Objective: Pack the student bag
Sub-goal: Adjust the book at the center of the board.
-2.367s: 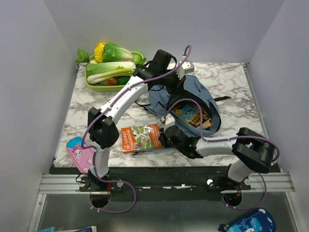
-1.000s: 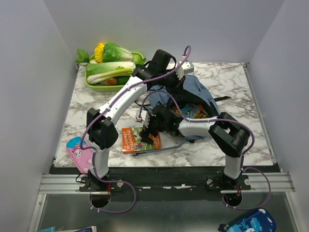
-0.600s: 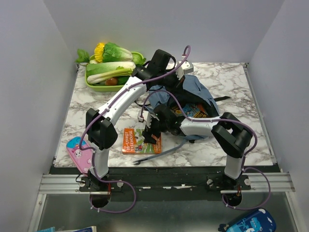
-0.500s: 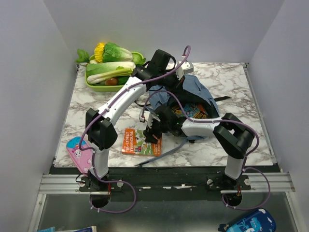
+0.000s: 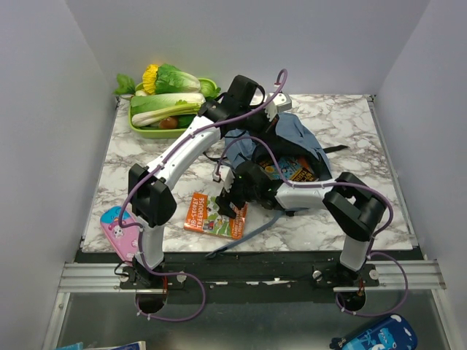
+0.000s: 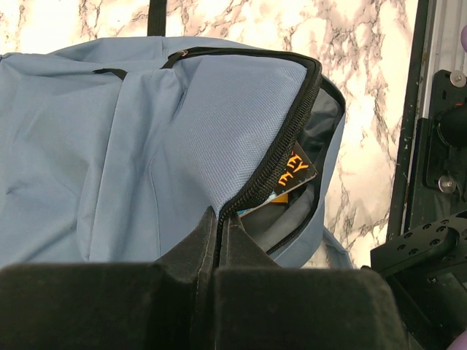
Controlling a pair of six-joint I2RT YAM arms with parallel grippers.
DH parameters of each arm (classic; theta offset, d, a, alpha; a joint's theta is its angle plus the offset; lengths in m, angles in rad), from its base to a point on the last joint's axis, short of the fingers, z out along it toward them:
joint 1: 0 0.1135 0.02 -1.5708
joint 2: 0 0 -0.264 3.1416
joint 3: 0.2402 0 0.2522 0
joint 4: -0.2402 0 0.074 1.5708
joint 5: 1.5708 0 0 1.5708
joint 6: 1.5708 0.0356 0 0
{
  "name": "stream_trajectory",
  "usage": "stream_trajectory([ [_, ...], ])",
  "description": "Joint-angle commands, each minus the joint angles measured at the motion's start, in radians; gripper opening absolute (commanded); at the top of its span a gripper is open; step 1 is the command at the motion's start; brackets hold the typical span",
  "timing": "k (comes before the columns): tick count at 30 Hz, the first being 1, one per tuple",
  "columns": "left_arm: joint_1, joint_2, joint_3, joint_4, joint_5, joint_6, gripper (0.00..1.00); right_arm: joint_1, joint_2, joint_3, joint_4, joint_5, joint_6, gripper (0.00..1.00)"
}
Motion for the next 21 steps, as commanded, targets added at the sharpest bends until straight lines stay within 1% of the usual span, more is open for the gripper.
stream_trajectory([
  [1, 0.002, -0.058, 0.005, 0.017, 0.020, 0.004, 0.00, 0.001, 0.082, -0.034, -0.099, 0.107, -0.007, 0.84],
  [2, 0.002, -0.059, 0.004, 0.017, 0.019, 0.004, 0.00, 0.001, 0.082, -0.049, -0.102, 0.107, 0.002, 0.74],
  [4, 0.004, -0.058, 0.002, 0.017, 0.016, 0.007, 0.00, 0.005, 0.080, -0.061, -0.108, 0.110, 0.023, 0.65],
  [5, 0.002, -0.059, 0.002, 0.018, 0.015, 0.008, 0.00, 0.003, 0.077, -0.067, -0.119, 0.112, 0.031, 0.54],
  [7, 0.002, -0.056, 0.002, 0.017, 0.010, 0.012, 0.00, 0.006, 0.059, -0.090, -0.122, 0.113, 0.049, 0.43],
  [8, 0.002, -0.055, 0.002, 0.017, 0.003, 0.014, 0.00, 0.008, 0.051, -0.098, -0.122, 0.119, 0.054, 0.30],
  [10, 0.002, -0.049, 0.002, 0.015, -0.003, 0.018, 0.00, 0.011, 0.029, -0.114, -0.123, 0.119, 0.066, 0.18],
  [11, 0.004, -0.046, 0.005, 0.015, -0.008, 0.020, 0.00, 0.009, 0.022, -0.117, -0.123, 0.118, 0.072, 0.03],
  [12, 0.005, -0.042, 0.007, 0.015, -0.011, 0.021, 0.00, 0.011, 0.014, -0.117, -0.128, 0.113, 0.075, 0.01],
  [16, 0.005, -0.026, 0.014, 0.015, -0.037, 0.026, 0.00, 0.011, -0.042, -0.110, -0.145, 0.087, 0.103, 0.01],
  [19, 0.010, -0.015, 0.023, 0.009, -0.051, 0.034, 0.00, 0.011, -0.092, -0.130, -0.140, 0.038, 0.131, 0.01],
  [21, 0.014, -0.013, 0.022, 0.009, -0.051, 0.037, 0.00, 0.012, -0.151, -0.150, -0.136, -0.008, 0.148, 0.00],
])
